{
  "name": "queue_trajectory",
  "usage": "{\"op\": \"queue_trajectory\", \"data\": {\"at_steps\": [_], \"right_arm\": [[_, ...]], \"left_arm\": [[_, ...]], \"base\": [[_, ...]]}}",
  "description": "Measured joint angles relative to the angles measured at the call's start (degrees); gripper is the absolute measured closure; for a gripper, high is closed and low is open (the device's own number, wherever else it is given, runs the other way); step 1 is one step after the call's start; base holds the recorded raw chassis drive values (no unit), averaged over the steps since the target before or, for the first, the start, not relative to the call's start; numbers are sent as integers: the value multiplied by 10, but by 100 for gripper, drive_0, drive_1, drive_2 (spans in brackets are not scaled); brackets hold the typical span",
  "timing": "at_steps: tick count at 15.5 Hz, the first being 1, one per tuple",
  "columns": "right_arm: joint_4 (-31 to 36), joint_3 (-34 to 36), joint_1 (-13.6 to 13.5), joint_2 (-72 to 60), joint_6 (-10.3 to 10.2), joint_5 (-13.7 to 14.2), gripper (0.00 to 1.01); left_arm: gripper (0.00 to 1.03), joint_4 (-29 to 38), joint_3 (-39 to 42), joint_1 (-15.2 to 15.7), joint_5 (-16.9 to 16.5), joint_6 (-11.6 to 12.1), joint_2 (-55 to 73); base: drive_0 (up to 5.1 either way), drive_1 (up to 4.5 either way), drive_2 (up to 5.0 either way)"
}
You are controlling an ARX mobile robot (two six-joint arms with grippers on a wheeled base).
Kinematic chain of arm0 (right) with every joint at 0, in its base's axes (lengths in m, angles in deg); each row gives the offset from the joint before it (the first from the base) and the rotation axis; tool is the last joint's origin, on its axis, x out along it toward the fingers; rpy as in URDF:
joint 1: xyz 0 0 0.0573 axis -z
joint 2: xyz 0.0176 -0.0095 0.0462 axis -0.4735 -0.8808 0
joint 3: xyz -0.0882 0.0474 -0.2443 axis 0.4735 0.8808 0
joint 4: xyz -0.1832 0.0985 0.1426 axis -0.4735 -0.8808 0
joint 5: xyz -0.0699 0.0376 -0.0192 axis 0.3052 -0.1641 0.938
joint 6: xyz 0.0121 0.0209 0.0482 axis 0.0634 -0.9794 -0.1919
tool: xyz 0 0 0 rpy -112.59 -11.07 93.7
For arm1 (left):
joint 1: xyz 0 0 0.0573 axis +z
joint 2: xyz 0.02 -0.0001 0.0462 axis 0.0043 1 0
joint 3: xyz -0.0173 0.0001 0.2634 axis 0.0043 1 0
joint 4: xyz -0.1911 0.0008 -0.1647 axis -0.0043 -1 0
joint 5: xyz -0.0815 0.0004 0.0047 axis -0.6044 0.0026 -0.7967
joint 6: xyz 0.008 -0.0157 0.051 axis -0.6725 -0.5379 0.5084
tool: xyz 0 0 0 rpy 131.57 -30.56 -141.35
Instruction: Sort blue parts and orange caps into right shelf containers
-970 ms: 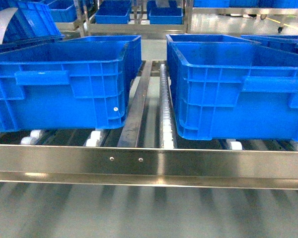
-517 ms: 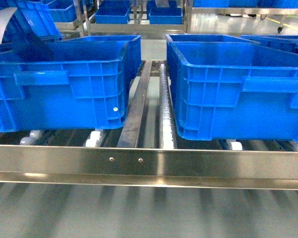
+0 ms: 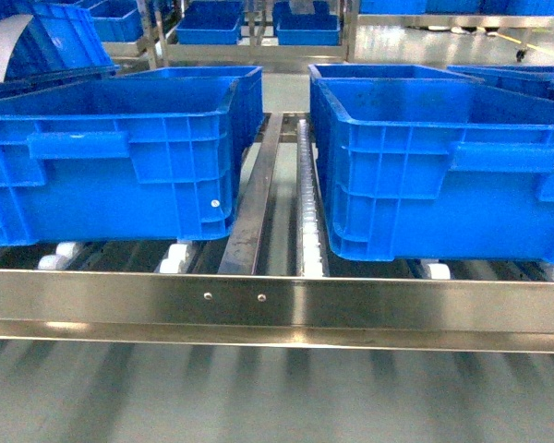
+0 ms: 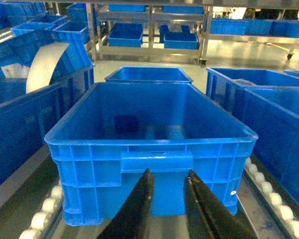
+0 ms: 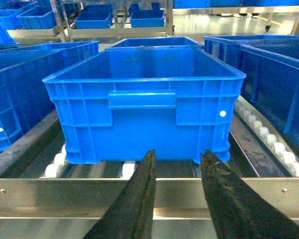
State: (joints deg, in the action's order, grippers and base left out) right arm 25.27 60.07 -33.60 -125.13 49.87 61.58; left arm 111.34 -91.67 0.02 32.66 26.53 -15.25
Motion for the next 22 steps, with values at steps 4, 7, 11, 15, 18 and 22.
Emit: {"op": "queue_trajectory", "data": {"at_steps": [4,7,11,15,18,22], "right_arm": [[-105,27,56,130,1,-50,99],[-187,33,56,221,0,-51,99],[-281,33,56,320,1,-51,99],[-355,33,56,397,1,-50,99],[-396,33,56,438,1,-51,99],[-428,33,56,469,1,-51,99]], "left_arm": [[101,4,111,2,1,-2,-89],[101,-20,162,2,1,-2,-162],[101,-75,205,2,1,-2,-262],[101,-118,240,2,1,-2,-338],[101,-189,240,2,1,-2,-422],[101,-251,240,2,1,-2,-492]], "base": [[0,0,0],[0,0,0],[0,0,0],[0,0,0],[0,0,0],[0,0,0]]}}
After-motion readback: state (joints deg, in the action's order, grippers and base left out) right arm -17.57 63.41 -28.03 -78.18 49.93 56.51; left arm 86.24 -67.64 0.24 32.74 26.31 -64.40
